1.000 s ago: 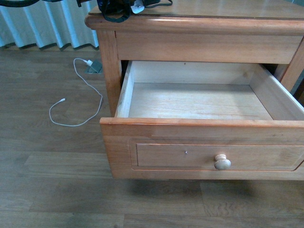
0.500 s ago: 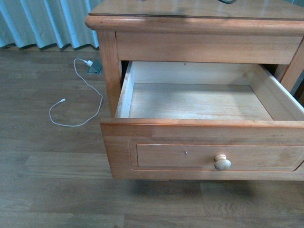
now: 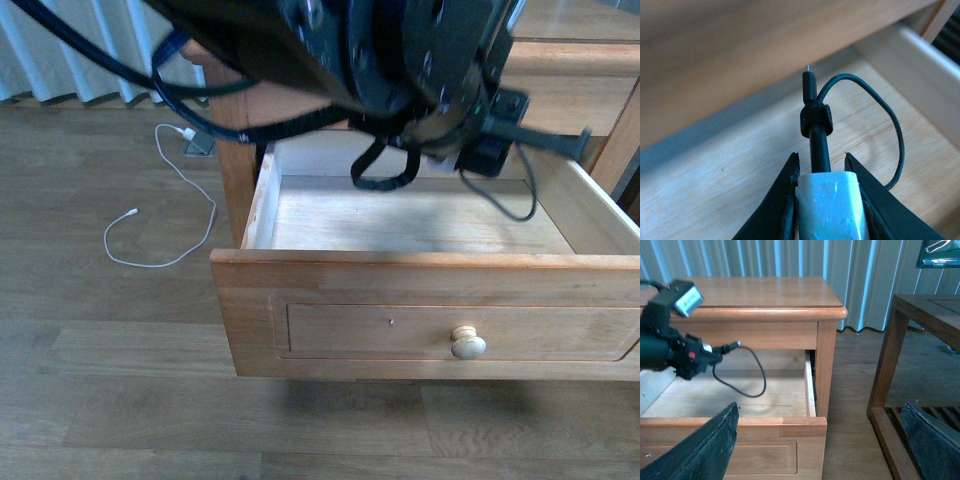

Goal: Put charger into drawer

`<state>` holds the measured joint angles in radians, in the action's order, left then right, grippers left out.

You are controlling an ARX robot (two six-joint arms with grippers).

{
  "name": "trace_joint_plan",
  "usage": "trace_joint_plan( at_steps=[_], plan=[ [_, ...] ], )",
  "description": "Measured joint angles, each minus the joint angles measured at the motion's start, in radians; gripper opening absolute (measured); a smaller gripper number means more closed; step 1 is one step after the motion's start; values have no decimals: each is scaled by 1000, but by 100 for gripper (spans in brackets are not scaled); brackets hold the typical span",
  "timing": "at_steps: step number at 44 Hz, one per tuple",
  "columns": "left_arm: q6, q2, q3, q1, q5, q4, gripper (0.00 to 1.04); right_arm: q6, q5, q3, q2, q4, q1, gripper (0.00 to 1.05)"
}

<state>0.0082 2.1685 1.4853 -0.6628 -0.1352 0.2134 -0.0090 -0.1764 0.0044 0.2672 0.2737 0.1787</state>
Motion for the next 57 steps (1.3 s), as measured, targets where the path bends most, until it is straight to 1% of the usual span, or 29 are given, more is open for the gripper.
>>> trace_joint_plan(
  at_steps=[8,9,10,11,12,13,14,16,17,19,26,28,34,37,43,48,49,52,54,57],
  plan=[
    [-6,110,48,12,-32,-23,23,0,0,0,0,0,0,96],
    [-10,124,57,13,-47,-23,23,0,0,0,0,0,0,96],
    [-14,131,61,14,-53,-23,24,0,0,0,0,0,0,96],
    [-16,136,63,15,-56,-23,27,0,0,0,0,0,0,96],
    [-16,137,64,15,-56,-23,28,0,0,0,0,0,0,96],
    [-17,140,64,16,-58,-23,33,0,0,0,0,0,0,96],
    [-17,140,64,16,-61,-23,35,0,0,0,0,0,0,96],
    [-16,141,65,17,-81,-14,42,0,0,0,0,0,0,96],
    [-16,141,65,18,-83,-13,43,0,0,0,0,0,0,96],
    [-16,139,65,19,-103,-4,51,0,0,0,0,0,0,96],
    [-18,104,38,32,-158,30,69,0,0,0,0,0,0,96],
    [-21,65,6,44,-186,52,78,0,0,0,0,0,0,96],
    [-30,-94,-101,93,-256,120,100,0,0,0,0,0,0,96],
    [-38,-209,-179,123,-288,156,98,0,0,0,0,0,0,96],
    [9,-520,-400,179,-391,257,99,0,0,0,0,0,0,96],
    [43,-781,-613,195,-475,270,99,0,0,0,0,0,0,96],
    [43,-818,-644,196,-485,266,99,0,0,0,0,0,0,96],
    [36,-991,-778,195,-561,219,99,0,0,0,0,0,0,96],
    [23,-1096,-845,188,-614,170,99,0,0,0,0,0,0,96],
    [-32,-1296,-947,162,-726,53,99,0,0,0,0,0,0,96]
  ],
)
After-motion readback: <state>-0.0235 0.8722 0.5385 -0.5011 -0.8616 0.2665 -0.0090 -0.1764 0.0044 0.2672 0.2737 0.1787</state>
